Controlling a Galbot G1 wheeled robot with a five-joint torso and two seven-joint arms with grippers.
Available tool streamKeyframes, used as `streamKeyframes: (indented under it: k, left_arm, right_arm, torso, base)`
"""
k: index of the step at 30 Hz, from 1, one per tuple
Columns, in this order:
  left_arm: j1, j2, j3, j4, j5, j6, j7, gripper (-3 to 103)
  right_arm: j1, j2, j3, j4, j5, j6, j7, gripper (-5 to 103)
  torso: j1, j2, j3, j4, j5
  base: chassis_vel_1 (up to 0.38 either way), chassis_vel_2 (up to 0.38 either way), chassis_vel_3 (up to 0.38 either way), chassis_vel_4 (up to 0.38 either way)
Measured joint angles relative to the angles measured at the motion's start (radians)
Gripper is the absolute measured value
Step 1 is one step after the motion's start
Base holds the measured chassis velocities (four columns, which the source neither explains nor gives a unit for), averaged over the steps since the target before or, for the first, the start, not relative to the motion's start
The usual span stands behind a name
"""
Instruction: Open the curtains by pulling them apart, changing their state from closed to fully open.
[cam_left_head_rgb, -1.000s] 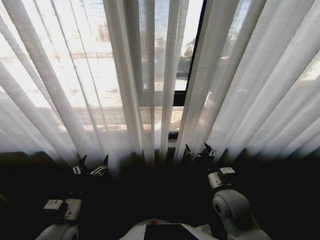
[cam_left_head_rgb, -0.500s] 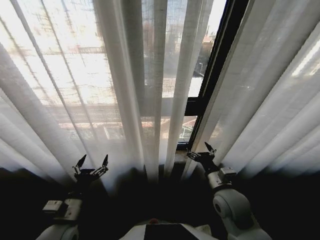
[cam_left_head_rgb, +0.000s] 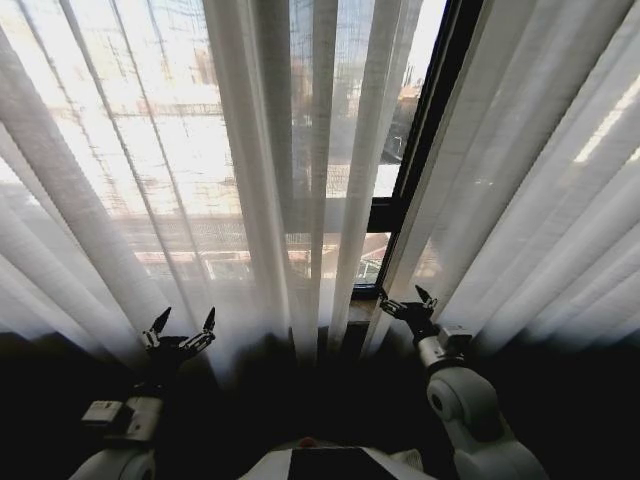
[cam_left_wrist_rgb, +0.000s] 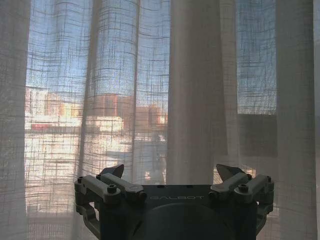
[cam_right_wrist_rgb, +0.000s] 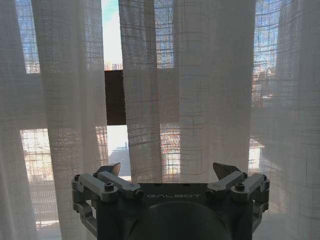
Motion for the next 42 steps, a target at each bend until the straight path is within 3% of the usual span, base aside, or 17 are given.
streamKeyframes:
  k: [6, 21, 22, 25, 26, 27, 28, 31, 32, 34, 35, 37, 38, 40, 41, 42]
  left_arm:
    - [0.004, -0.001, -0.006, -0.013, -0.003, 0.001, 0.0, 100]
    - [0.013, -0.012, -0.009, -0.031, -0.001, 0.002, -0.001, 100]
    - [0.013, -0.013, -0.009, -0.032, -0.001, 0.002, -0.001, 100]
    - [0.013, -0.014, -0.012, -0.034, -0.001, 0.002, -0.001, 100]
    - [0.014, -0.015, -0.013, -0.034, -0.001, 0.002, -0.001, 100]
    - [0.014, -0.015, -0.014, -0.034, -0.001, 0.002, -0.001, 100]
    - [0.015, -0.016, -0.014, -0.034, -0.001, 0.002, -0.001, 100]
    - [0.014, -0.018, -0.013, -0.034, -0.001, 0.0, -0.001, 100]
    - [0.013, -0.02, -0.011, -0.034, 0.0, 0.0, -0.001, 100]
    - [0.012, -0.022, -0.008, -0.034, 0.0, 0.0, -0.001, 100]
    - [0.012, -0.023, -0.008, -0.034, 0.001, 0.0, -0.001, 100]
    - [0.011, -0.023, -0.008, -0.035, 0.001, 0.0, 0.0, 100]
    - [0.01, -0.023, -0.009, -0.035, 0.001, 0.0, 0.0, 100]
    - [0.01, -0.023, -0.009, -0.035, 0.001, 0.0, 0.0, 100]
    - [0.009, -0.023, -0.01, -0.035, 0.001, 0.0, 0.0, 100]
    - [0.009, -0.023, -0.01, -0.035, 0.001, 0.0, 0.0, 100]
  right_arm:
    - [0.095, -0.039, 0.007, -0.053, 0.075, -0.036, 0.071, 100]
    - [0.179, -0.056, -0.002, -0.154, 0.128, -0.037, 0.08, 101]
    - [0.182, -0.056, -0.002, -0.159, 0.129, -0.037, 0.079, 85]
    - [0.184, -0.056, -0.002, -0.16, 0.13, -0.036, 0.078, 85]
    - [0.184, -0.056, -0.003, -0.16, 0.13, -0.035, 0.078, 74]
    - [0.184, -0.056, -0.003, -0.159, 0.13, -0.035, 0.077, 74]
    - [0.183, -0.056, -0.003, -0.157, 0.13, -0.034, 0.077, 63]
    - [0.18, -0.056, -0.003, -0.153, 0.13, -0.033, 0.077, 63]
    - [0.178, -0.056, -0.002, -0.149, 0.13, -0.033, 0.076, 52]
    - [0.173, -0.058, -0.002, -0.144, 0.13, -0.032, 0.076, 52]
    - [0.171, -0.059, -0.002, -0.141, 0.13, -0.032, 0.076, 42]
    - [0.169, -0.062, 0.001, -0.136, 0.131, -0.031, 0.075, 42]
    - [0.168, -0.064, 0.002, -0.133, 0.132, -0.03, 0.075, 31]
    - [0.167, -0.065, 0.002, -0.131, 0.132, -0.03, 0.074, 31]
    - [0.167, -0.065, 0.002, -0.129, 0.133, -0.029, 0.073, 20]
    - [0.166, -0.065, 0.002, -0.128, 0.133, -0.029, 0.072, 20]
  torso:
    - [0.0, 0.0, 0.0, 0.0001, -0.0001]
    - [-0.001, 0.0, 0.0, 0.0, -0.0003]
    - [-0.001, 0.0, 0.0, 0.0, -0.0006]
    - [-0.001, 0.0, 0.0, 0.0, -0.0006]
    - [-0.001, 0.0, 0.0, 0.0, -0.0006]
    - [-0.001, 0.0, 0.0, 0.0, -0.0005]
    - [-0.001, 0.0, 0.0, 0.0, -0.0004]
    - [0.0, 0.0, 0.0, 0.0, -0.0004]
    - [0.0, 0.0, 0.0, 0.0, -0.0004]
    - [-0.001, 0.0, 0.0, 0.0, -0.0004]
    - [-0.001, 0.0, 0.0, 0.0, -0.0004]
    - [-0.001, 0.0, 0.0, 0.0, -0.0005]
    - [-0.001, 0.0, 0.0, 0.0, -0.0005]
    - [-0.001, 0.0, 0.0, 0.0, -0.0005]
    - [-0.001, 0.0, 0.0, 0.0, -0.0004]
    - [0.0, 0.0, 0.0, 0.0, -0.0004]
  base:
    - [0.0, 0.0, 0.0, 0.0]
    - [0.0, 0.0, 0.0, 0.0]
    - [0.0, 0.0, 0.0, 0.0]
    - [0.0, 0.0, 0.0, 0.0]
    - [0.0, 0.0, 0.0, 0.0]
    - [0.0, 0.0, 0.0, 0.0]
    - [0.0, 0.0, 0.0, 0.0]
    - [0.0, 0.0, 0.0, 0.0]
    - [0.0, 0.0, 0.0, 0.0]
    - [0.0, 0.0, 0.0, 0.0]
    - [0.0, 0.0, 0.0, 0.0]
    - [0.0, 0.0, 0.0, 0.0]
    - [0.0, 0.0, 0.0, 0.0]
    - [0.0, 0.0, 0.0, 0.0]
    - [0.0, 0.0, 0.0, 0.0]
    - [0.0, 0.0, 0.0, 0.0]
